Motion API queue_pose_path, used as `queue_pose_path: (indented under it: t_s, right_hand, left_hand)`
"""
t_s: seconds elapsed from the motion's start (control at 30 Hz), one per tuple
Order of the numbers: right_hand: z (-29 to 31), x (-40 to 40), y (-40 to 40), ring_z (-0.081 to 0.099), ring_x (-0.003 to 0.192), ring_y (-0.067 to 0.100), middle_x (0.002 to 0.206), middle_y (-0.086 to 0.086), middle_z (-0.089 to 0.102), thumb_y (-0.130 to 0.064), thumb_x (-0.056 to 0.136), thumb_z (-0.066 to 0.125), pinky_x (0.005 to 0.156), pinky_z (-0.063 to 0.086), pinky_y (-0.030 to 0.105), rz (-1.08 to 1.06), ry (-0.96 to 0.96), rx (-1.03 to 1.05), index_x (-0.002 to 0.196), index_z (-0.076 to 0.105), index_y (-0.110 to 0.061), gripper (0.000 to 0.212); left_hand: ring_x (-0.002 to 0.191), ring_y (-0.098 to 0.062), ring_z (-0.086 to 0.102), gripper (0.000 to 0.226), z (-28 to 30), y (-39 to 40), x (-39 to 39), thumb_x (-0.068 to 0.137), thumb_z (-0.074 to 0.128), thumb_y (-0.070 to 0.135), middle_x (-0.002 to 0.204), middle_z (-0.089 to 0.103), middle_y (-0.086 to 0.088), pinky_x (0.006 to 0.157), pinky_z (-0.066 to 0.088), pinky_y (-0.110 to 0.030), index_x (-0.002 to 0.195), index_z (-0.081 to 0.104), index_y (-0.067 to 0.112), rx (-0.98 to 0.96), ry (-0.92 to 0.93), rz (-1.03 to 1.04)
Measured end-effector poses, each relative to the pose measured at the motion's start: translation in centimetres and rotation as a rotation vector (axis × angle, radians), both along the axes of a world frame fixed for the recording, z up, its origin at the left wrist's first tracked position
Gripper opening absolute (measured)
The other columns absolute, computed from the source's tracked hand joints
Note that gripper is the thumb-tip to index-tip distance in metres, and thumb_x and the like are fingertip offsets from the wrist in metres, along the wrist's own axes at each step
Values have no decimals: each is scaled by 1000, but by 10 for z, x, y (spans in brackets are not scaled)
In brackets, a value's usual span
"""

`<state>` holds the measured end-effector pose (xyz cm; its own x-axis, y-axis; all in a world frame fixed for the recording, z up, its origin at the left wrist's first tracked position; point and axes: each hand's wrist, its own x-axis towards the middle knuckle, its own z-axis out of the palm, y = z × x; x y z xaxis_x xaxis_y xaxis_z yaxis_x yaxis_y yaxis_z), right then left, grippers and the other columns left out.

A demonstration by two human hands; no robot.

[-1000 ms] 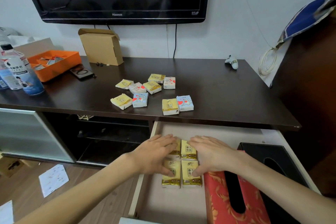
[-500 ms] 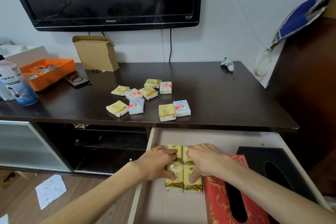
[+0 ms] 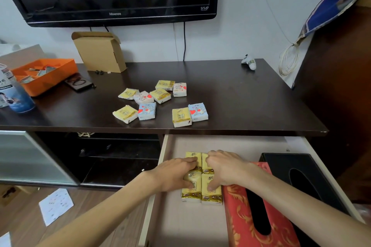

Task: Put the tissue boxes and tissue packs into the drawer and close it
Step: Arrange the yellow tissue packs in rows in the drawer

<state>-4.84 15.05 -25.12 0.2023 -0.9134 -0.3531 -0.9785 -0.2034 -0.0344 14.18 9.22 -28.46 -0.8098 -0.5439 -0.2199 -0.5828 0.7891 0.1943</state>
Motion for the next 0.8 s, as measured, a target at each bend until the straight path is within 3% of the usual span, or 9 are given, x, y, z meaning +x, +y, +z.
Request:
queue_pose_path:
  t_s: [0.13,0.23,0.3,0.43,0.53,0.67,0.8]
  right_hand:
    - [0,-5,0,51,101,22,105,-1,51,-58,82,70,74,40,39,-25,-86,-40,98,63,-13,48]
    - [8,-6,2,57,110,22,116,-2,58,-57,87,63,87,50,43,-70,-193,-61,113,67,-22,44]
    - [18,-9,2,63,106,19,112,-7,66,-56,86,62,87,54,43,-105,-281,-116,112,70,-30,38]
    - [50,-15,-7,70,87,-3,89,-19,76,-50,85,64,83,59,35,-134,-567,-241,98,77,-34,24]
    - [75,-11,-33,70,83,-4,86,-20,75,-36,89,72,83,58,33,-98,-713,-316,96,79,-32,11]
    - [97,11,-98,68,90,3,98,-12,75,-25,95,69,86,57,33,-71,-799,-399,100,78,-31,12]
    - [105,42,-170,65,106,10,123,-3,71,-18,98,65,97,55,37,-15,-700,-380,126,71,-21,29]
  left_hand:
    - [138,-22,42,63,1,2,1,88,65,41,159,36,2,105,43,-37,144,44,22,-25,58,11]
    - [135,-17,45,57,12,3,4,92,61,42,150,46,4,106,43,-36,143,46,24,-36,145,27]
    - [130,-12,49,53,25,3,12,94,58,46,142,53,8,103,46,-36,142,48,27,-53,202,58]
    - [113,0,60,39,61,-6,48,94,53,49,123,67,19,93,53,-34,129,61,36,-158,352,205]
    - [94,8,63,26,89,-26,75,94,58,40,107,72,21,83,56,-27,116,71,34,-206,504,369]
    - [102,-4,64,29,108,-69,103,93,60,38,112,72,13,87,55,-36,118,71,29,-329,564,597]
    - [126,-18,53,55,108,-108,114,85,66,51,139,58,5,93,49,-41,134,58,27,-344,391,750]
